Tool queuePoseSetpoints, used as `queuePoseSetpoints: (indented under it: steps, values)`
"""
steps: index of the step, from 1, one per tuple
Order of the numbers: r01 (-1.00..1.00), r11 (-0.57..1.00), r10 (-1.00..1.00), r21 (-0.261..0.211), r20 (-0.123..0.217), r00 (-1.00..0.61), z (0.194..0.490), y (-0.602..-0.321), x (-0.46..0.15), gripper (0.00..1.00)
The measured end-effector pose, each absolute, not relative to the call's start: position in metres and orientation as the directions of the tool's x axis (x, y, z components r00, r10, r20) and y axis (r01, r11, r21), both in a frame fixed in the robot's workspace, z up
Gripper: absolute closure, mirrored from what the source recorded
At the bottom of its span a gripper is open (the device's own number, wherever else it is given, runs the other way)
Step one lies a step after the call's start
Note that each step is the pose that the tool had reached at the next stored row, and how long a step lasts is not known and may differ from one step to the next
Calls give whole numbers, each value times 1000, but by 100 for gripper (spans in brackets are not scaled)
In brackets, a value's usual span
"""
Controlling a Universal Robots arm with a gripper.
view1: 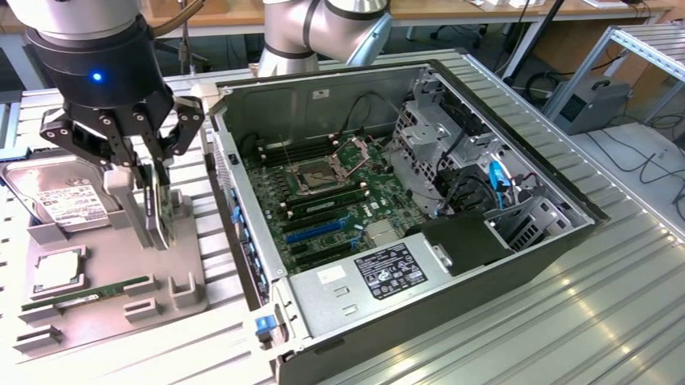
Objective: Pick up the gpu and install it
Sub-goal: 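Pick up the gpu and move the gpu toward the slot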
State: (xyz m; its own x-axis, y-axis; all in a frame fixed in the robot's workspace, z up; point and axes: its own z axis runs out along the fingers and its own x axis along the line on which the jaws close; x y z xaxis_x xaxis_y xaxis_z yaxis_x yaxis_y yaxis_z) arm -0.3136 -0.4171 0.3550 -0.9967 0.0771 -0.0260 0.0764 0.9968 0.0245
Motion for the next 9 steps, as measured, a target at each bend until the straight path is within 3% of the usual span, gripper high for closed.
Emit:
queuePoseSetpoints:
  steps: [9]
  values:
    - [76, 997, 77, 25, -26, -997, 360, -417, -314, 73]
